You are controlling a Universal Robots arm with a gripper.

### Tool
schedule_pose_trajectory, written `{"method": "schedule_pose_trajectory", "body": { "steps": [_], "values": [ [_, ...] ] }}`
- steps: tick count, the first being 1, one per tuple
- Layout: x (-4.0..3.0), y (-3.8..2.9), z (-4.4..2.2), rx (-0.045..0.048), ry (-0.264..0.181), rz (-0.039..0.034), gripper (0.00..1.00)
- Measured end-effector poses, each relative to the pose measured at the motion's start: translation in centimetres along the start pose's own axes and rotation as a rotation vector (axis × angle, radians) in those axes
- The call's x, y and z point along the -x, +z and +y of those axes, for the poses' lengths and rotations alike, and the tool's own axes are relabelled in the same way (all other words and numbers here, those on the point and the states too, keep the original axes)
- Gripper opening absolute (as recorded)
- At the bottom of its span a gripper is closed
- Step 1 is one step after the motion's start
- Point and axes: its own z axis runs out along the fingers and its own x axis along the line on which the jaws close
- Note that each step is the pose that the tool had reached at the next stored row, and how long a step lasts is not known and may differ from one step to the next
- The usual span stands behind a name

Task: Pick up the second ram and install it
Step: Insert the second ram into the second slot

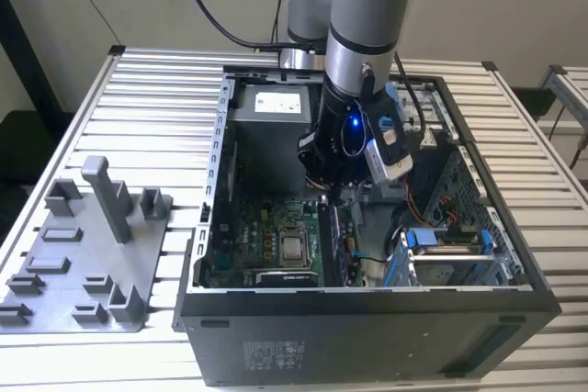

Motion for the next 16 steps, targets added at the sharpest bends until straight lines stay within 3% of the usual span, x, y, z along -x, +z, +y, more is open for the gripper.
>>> {"method": "schedule_pose_trajectory", "body": {
  "steps": [7, 16],
  "values": [
    [-0.1, 0.59, -0.02, 0.0001, 0.0, 0.0, 0.12],
    [-0.14, 2.09, -0.11, 0.0, 0.001, 0.0, 0.12]
  ]
}}
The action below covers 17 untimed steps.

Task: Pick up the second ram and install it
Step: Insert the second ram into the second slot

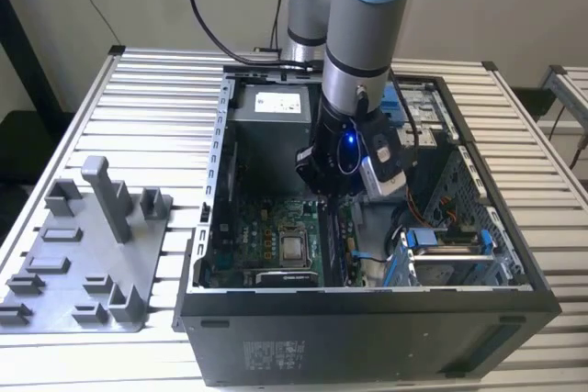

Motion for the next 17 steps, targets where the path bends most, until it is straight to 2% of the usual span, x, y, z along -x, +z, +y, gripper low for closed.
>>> {"method": "schedule_pose_trajectory", "body": {
  "steps": [6, 10, 17],
  "values": [
    [0.0, 0.76, -0.4, 0.0001, 0.001, 0.0, 0.12],
    [0.0, 1.03, -0.77, 0.0, 0.001, 0.0, 0.12],
    [-0.09, 1.68, -0.85, 0.0001, 0.005, -0.0002, 0.12]
  ]
}}
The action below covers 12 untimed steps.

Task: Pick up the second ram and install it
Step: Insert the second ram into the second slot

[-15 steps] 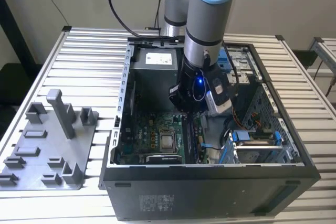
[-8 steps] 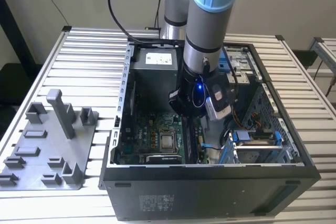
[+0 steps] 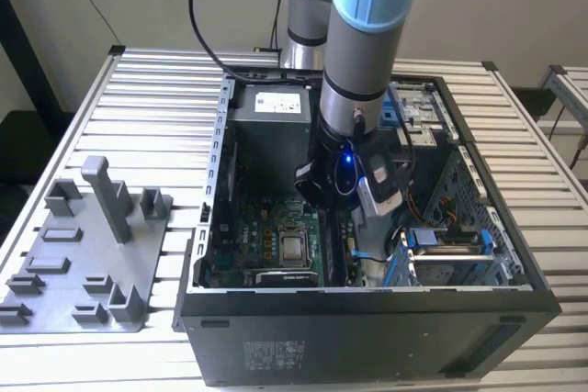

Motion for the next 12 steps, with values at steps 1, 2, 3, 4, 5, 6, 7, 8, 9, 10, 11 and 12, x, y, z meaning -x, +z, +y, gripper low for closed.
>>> {"method": "schedule_pose_trajectory", "body": {
  "steps": [1, 2, 3, 4, 5, 6, 7, 8, 9, 10, 11, 12],
  "values": [
    [-0.03, 0.06, -0.01, -0.0002, 0.001, 0.0, 0.12],
    [-0.04, 0.11, -0.01, -0.0001, 0.001, 0.0, 0.12],
    [-0.04, 0.14, -0.01, -0.0002, 0.001, 0.0, 0.12],
    [-0.04, 0.2, -0.01, -0.0001, 0.002, 0.0, 0.12],
    [-0.05, 0.26, -0.01, 0.0, 0.003, -0.0001, 0.12],
    [-0.05, 0.28, -0.02, -0.0003, 0.004, 0.0, 0.12],
    [-0.05, 0.29, -0.02, -0.0004, 0.004, 0.0, 0.12],
    [-0.05, 0.32, -0.02, -0.0003, 0.004, 0.0, 0.12],
    [-0.05, 0.34, -0.02, -0.0002, 0.005, -0.0001, 0.12],
    [-0.05, 0.36, -0.02, -0.0002, 0.005, -0.0001, 0.12],
    [-0.04, 0.37, -0.03, -0.0003, 0.005, -0.0001, 0.12],
    [-0.04, 0.39, -0.03, -0.0002, 0.005, -0.0001, 0.12]
  ]
}}
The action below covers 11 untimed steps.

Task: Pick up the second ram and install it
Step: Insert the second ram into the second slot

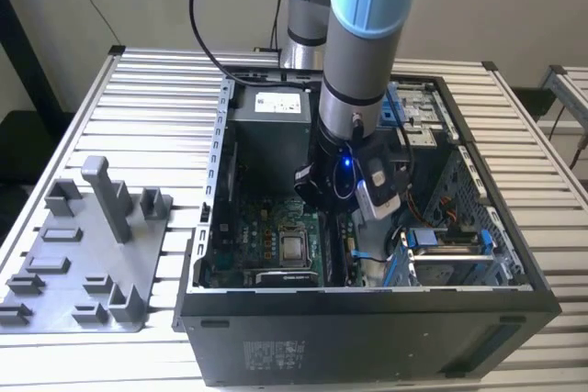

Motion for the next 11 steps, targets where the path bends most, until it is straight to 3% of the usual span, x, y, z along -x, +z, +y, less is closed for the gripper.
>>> {"method": "schedule_pose_trajectory", "body": {
  "steps": [11],
  "values": [
    [0.15, 0.22, -0.01, 0.0001, 0.0, 0.0, 0.12]
  ]
}}
